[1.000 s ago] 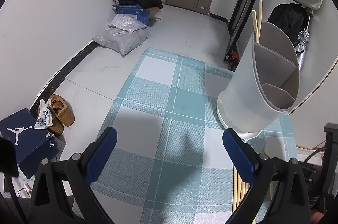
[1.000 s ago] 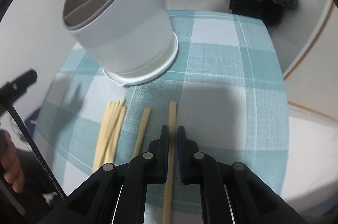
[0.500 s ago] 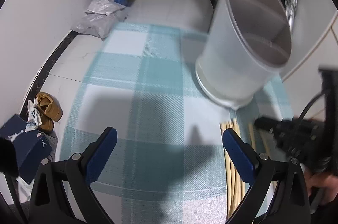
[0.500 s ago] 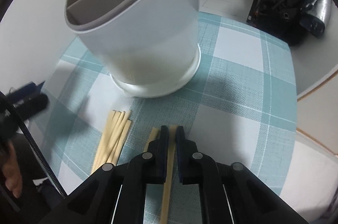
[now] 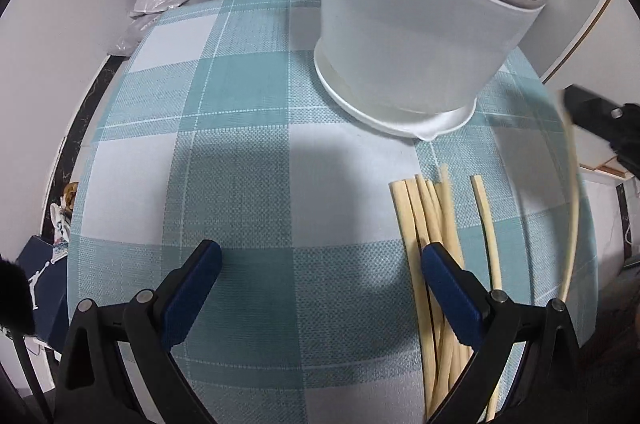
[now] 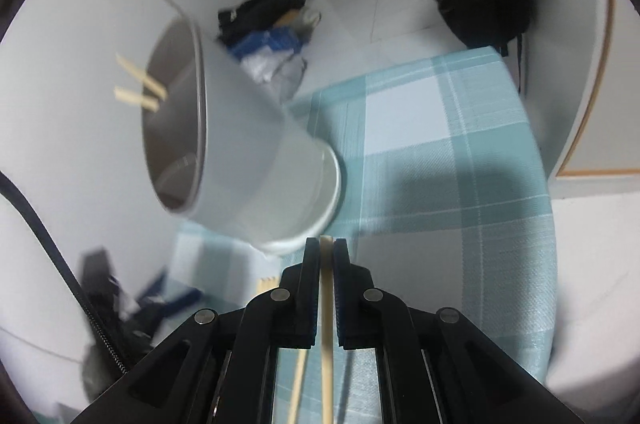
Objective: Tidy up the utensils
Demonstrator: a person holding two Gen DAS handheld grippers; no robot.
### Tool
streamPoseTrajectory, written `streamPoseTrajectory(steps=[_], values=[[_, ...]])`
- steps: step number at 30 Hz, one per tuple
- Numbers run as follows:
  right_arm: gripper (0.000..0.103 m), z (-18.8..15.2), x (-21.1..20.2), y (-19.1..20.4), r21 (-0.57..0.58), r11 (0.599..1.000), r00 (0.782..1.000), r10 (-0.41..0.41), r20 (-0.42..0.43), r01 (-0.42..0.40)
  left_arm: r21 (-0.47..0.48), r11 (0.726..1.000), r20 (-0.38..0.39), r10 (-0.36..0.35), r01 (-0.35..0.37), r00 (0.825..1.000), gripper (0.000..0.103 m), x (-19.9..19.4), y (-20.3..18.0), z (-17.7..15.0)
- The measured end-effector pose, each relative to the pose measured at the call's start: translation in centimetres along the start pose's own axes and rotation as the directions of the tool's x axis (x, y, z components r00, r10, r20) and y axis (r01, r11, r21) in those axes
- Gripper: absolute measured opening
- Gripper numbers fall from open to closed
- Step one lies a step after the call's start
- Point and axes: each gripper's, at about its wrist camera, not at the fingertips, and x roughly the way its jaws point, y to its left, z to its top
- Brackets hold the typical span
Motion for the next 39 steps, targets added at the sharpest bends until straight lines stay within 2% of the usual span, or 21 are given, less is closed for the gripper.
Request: streamPoseTrajectory(steps=[6, 14, 17, 19, 24, 25, 27, 35, 39], values=[[0.006, -0.1, -2.2, -0.3, 0.048, 0.997, 0.997, 0.058, 0.059, -0.06, -0.02, 1.0, -0.004, 0.007, -0.007, 1.0, 0.099, 0.1, 0.2, 0.3], [0.006, -0.7, -4.1, -0.5, 0.076, 0.993, 0.991, 0.078, 0.108, -0.087, -0.002, 0.999, 0.005, 0.054, -0.054, 0.999, 0.094, 0.7, -0.9, 0.6], [0.005, -0.7, -4.6, -0.3, 0.063, 0.995, 0.99, 0.071, 0.122, -0.08, -0.006, 0.999, 0.013, 0.052, -0.052, 0.999, 0.083, 0.6, -1.1, 0.9], [0.005, -0.7, -4.7, -0.1, 0.055, 0.996, 0.989, 0.067, 0.129, -0.075, -0.011, 0.998, 0.02, 0.054, -0.054, 0.998, 0.071, 0.5, -1.3, 1.1], [0.005, -0.7, -4.8, -0.2, 0.054, 0.996, 0.989, 0.058, 0.136, -0.066, -0.03, 0.998, 0.036, 0.047, -0.046, 0.998, 0.023, 0.2, -1.4, 1.4], [0.005, -0.7, -4.8, -0.2, 0.056, 0.996, 0.989, 0.058, 0.137, -0.067, -0.03, 0.999, 0.033, 0.041, -0.04, 0.999, 0.015, 0.2, -1.3, 1.5], [0.004, -0.7, -4.8, -0.2, 0.055, 0.996, 0.989, 0.057, 0.139, -0.065, -0.044, 0.999, 0.03, 0.03, -0.028, 0.999, 0.007, 0.3, -1.2, 1.6], [0.002, -0.9, -4.6, 0.5, 0.021, 0.999, 0.989, 0.042, 0.141, -0.045, -0.115, 0.993, 0.038, 0.02, -0.016, 0.999, 0.004, 0.3, 0.2, 2.1], [0.002, -0.9, -4.3, 0.5, 0.013, 0.999, 0.991, 0.032, 0.133, -0.034, -0.163, 0.987, 0.065, 0.003, 0.007, 0.998, 0.004, -0.3, 1.4, 2.6]])
